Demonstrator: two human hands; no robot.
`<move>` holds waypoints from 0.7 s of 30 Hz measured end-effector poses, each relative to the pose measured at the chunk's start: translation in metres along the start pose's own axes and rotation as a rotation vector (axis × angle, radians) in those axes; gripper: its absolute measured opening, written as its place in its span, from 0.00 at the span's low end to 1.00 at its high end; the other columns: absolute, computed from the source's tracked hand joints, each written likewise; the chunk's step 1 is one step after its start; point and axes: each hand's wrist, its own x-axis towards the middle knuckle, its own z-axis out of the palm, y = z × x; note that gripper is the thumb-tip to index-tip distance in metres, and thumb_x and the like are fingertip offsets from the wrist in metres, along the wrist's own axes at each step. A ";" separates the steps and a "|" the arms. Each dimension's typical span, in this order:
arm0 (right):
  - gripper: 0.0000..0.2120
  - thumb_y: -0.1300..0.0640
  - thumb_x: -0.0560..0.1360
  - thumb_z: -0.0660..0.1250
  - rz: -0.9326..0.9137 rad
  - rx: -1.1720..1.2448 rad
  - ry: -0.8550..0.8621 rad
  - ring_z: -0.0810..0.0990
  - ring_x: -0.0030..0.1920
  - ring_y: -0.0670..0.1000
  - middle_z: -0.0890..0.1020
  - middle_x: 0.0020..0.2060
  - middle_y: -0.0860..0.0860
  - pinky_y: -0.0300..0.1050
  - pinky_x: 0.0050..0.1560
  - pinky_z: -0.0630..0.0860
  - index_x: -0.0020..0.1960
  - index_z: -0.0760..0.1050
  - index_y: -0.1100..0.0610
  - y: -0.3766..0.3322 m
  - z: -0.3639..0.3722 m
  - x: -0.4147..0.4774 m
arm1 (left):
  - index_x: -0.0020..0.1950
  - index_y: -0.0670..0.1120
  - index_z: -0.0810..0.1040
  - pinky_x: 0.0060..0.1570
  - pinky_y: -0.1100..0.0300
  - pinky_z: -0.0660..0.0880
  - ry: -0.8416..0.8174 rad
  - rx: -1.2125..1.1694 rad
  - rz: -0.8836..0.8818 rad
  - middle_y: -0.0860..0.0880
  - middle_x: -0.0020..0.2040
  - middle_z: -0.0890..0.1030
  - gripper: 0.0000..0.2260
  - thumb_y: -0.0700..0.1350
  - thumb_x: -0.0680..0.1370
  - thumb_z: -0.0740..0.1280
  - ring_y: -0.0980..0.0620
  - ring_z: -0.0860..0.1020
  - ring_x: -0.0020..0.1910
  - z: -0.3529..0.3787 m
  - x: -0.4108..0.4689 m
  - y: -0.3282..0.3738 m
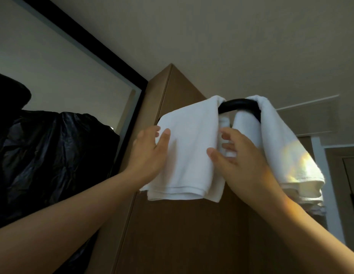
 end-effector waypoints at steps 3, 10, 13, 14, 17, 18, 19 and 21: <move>0.22 0.47 0.80 0.62 0.103 0.133 -0.076 0.75 0.62 0.44 0.73 0.68 0.44 0.36 0.56 0.72 0.73 0.65 0.46 0.016 -0.004 -0.010 | 0.70 0.54 0.68 0.56 0.58 0.69 -0.135 -0.090 0.090 0.55 0.65 0.70 0.23 0.64 0.79 0.54 0.56 0.71 0.62 -0.008 -0.031 0.012; 0.23 0.50 0.83 0.57 0.273 -0.235 -0.142 0.59 0.76 0.51 0.62 0.76 0.50 0.46 0.72 0.59 0.77 0.60 0.52 0.040 -0.003 -0.010 | 0.74 0.56 0.57 0.53 0.59 0.76 -0.306 0.079 0.184 0.57 0.69 0.63 0.35 0.67 0.72 0.64 0.56 0.66 0.64 -0.001 -0.065 0.040; 0.24 0.50 0.83 0.57 0.324 -0.126 -0.158 0.61 0.75 0.51 0.63 0.76 0.48 0.48 0.72 0.59 0.77 0.59 0.51 0.046 -0.003 -0.009 | 0.75 0.53 0.55 0.57 0.58 0.73 -0.303 0.130 0.210 0.56 0.71 0.61 0.32 0.61 0.76 0.63 0.57 0.64 0.62 0.003 -0.069 0.042; 0.24 0.50 0.83 0.58 0.339 -0.076 -0.157 0.62 0.75 0.51 0.64 0.76 0.48 0.48 0.72 0.60 0.77 0.59 0.51 0.047 -0.002 -0.007 | 0.75 0.53 0.55 0.55 0.59 0.71 -0.306 0.121 0.213 0.55 0.71 0.61 0.30 0.59 0.77 0.62 0.57 0.64 0.61 0.004 -0.070 0.042; 0.21 0.50 0.82 0.60 0.392 0.079 -0.161 0.69 0.71 0.51 0.70 0.71 0.48 0.44 0.65 0.64 0.74 0.64 0.51 0.052 0.002 -0.001 | 0.76 0.52 0.54 0.59 0.55 0.72 -0.315 0.140 0.220 0.55 0.72 0.61 0.28 0.56 0.79 0.58 0.56 0.64 0.64 0.003 -0.072 0.042; 0.20 0.50 0.81 0.61 0.409 0.131 -0.180 0.71 0.69 0.52 0.72 0.69 0.48 0.44 0.65 0.66 0.72 0.66 0.50 0.053 0.004 0.001 | 0.77 0.52 0.54 0.62 0.53 0.72 -0.317 0.147 0.224 0.55 0.72 0.62 0.27 0.56 0.79 0.58 0.55 0.65 0.65 0.002 -0.073 0.043; 0.17 0.50 0.81 0.62 0.420 0.185 -0.205 0.74 0.66 0.52 0.75 0.66 0.48 0.45 0.65 0.68 0.69 0.68 0.49 0.053 0.007 0.002 | 0.77 0.51 0.55 0.63 0.52 0.72 -0.320 0.148 0.226 0.54 0.72 0.62 0.27 0.55 0.80 0.58 0.54 0.65 0.66 0.001 -0.073 0.044; 0.11 0.51 0.80 0.64 0.423 0.294 -0.258 0.78 0.61 0.53 0.79 0.61 0.50 0.53 0.65 0.73 0.62 0.72 0.51 0.051 0.013 0.003 | 0.76 0.50 0.56 0.62 0.51 0.73 -0.333 0.149 0.230 0.53 0.72 0.63 0.26 0.54 0.80 0.57 0.53 0.66 0.66 -0.001 -0.073 0.045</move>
